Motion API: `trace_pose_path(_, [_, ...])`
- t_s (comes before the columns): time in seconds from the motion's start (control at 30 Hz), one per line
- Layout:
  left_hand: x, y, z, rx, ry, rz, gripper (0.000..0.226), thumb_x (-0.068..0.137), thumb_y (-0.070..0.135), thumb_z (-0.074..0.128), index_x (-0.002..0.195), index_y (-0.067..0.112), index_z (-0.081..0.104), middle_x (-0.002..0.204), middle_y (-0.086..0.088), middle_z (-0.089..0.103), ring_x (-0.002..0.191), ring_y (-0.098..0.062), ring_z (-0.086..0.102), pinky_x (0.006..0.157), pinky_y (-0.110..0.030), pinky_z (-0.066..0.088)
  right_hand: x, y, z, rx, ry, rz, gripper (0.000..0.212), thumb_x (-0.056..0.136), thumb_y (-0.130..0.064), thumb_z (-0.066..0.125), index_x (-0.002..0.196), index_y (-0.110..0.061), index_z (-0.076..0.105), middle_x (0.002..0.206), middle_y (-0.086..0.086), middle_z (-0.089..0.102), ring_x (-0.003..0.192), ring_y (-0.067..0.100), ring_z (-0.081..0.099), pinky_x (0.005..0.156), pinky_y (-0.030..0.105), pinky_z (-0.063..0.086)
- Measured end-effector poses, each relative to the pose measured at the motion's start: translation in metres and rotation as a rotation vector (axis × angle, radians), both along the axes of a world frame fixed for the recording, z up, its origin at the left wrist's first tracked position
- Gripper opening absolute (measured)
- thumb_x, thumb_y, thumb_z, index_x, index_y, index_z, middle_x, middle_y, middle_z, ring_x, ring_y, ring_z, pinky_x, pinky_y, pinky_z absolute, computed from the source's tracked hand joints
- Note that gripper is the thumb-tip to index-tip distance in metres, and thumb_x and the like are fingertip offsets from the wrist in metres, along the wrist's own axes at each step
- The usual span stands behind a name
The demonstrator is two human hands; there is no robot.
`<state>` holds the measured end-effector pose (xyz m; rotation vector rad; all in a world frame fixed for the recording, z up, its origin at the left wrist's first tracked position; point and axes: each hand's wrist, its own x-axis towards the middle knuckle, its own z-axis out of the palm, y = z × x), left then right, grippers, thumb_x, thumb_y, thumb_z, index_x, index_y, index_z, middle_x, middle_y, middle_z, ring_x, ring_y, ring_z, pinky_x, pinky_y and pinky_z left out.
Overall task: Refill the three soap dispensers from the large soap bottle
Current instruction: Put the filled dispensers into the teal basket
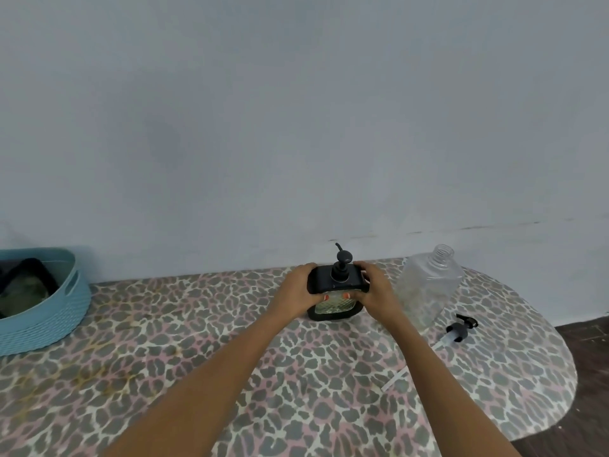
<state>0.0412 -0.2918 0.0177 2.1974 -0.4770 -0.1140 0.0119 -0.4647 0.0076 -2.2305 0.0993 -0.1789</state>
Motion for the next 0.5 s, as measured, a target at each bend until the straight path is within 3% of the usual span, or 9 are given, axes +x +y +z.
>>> trace_pose_path(0.2, [-0.008,0.037,0.023,0.011,-0.027,0.042,0.052,0.072,0.011,0.074,0.119,0.005,0.053,0.117,-0.013,0.059,0.106,-0.026,0.056,0.085,-0.028,0.044,0.003,0.032,0.024,-0.009,-0.005,0.074,0.063,0.072,-0.001,0.073,0.128,-0.002,0.044,0.126,0.016,0.048,0.117,0.029,0.048,0.094,0.026,0.038])
trace_pose_path(0.43, [-0.019,0.102,0.065,-0.03,-0.085,0.136,0.047,0.07,0.014,0.076,0.112,0.007,0.057,0.11,-0.012,0.063,0.1,-0.025,0.06,0.084,-0.035,0.049,0.009,0.087,0.067,-0.012,-0.054,0.188,0.063,0.071,0.0,0.074,0.127,-0.002,0.046,0.127,0.016,0.05,0.116,0.029,0.05,0.088,0.016,0.036])
trace_pose_path(0.5, [-0.023,0.125,0.076,-0.032,-0.099,0.171,0.047,0.069,0.016,0.076,0.113,0.009,0.058,0.11,-0.01,0.064,0.098,-0.023,0.06,0.083,-0.034,0.049,0.012,0.108,0.08,-0.006,-0.065,0.237,0.064,0.07,-0.001,0.074,0.128,-0.003,0.047,0.127,0.015,0.05,0.117,0.029,0.05,0.091,0.02,0.038])
